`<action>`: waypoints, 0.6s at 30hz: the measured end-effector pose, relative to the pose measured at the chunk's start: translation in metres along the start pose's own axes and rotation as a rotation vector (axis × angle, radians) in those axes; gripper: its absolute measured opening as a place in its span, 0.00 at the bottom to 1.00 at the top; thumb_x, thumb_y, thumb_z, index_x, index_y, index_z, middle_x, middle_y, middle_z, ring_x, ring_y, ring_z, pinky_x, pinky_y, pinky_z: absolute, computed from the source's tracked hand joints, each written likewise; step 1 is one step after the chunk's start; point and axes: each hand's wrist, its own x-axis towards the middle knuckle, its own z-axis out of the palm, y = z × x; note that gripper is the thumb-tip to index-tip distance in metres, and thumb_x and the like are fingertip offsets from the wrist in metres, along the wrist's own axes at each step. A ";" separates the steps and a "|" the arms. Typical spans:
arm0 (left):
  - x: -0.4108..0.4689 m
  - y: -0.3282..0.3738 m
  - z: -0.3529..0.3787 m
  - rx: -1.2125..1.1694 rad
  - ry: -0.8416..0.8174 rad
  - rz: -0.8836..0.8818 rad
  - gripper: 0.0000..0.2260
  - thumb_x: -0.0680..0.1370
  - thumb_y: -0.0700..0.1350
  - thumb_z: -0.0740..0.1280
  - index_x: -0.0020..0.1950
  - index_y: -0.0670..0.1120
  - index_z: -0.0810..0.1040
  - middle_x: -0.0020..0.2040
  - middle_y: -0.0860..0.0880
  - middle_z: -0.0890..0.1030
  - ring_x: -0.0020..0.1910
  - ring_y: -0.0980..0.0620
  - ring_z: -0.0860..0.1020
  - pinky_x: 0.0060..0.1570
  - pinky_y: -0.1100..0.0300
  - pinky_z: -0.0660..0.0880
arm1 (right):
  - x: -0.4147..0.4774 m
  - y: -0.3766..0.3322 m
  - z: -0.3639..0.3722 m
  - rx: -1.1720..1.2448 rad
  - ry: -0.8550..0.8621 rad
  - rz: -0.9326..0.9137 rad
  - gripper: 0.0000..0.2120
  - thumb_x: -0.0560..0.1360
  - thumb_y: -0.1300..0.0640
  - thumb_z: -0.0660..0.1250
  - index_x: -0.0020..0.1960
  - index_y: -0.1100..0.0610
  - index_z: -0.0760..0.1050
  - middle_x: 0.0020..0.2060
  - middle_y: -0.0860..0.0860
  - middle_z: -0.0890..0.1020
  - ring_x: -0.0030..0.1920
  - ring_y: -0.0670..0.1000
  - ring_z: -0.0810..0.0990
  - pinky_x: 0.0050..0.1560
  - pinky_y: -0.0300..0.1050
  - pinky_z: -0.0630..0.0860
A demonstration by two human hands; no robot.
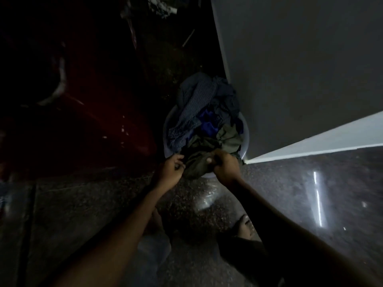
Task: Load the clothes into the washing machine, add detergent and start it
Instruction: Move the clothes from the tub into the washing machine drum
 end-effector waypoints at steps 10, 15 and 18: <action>-0.120 0.168 -0.094 -0.241 -0.109 0.115 0.40 0.66 0.38 0.81 0.75 0.44 0.66 0.66 0.49 0.75 0.65 0.51 0.73 0.63 0.55 0.73 | -0.079 -0.171 -0.152 0.300 0.226 -0.072 0.04 0.77 0.65 0.64 0.47 0.61 0.78 0.39 0.47 0.81 0.40 0.45 0.79 0.40 0.35 0.74; -0.162 0.252 -0.139 -0.259 -0.008 0.252 0.38 0.66 0.43 0.82 0.72 0.48 0.70 0.62 0.52 0.77 0.62 0.54 0.75 0.59 0.59 0.74 | -0.104 -0.242 -0.214 0.451 0.284 -0.184 0.04 0.78 0.61 0.66 0.48 0.56 0.79 0.41 0.45 0.83 0.42 0.38 0.81 0.44 0.33 0.77; -0.181 0.290 -0.162 -0.305 0.014 0.304 0.38 0.63 0.47 0.83 0.70 0.53 0.72 0.60 0.54 0.79 0.60 0.54 0.78 0.57 0.57 0.77 | -0.115 -0.272 -0.245 0.521 0.273 -0.250 0.07 0.78 0.60 0.65 0.52 0.60 0.80 0.45 0.53 0.85 0.48 0.50 0.84 0.49 0.47 0.80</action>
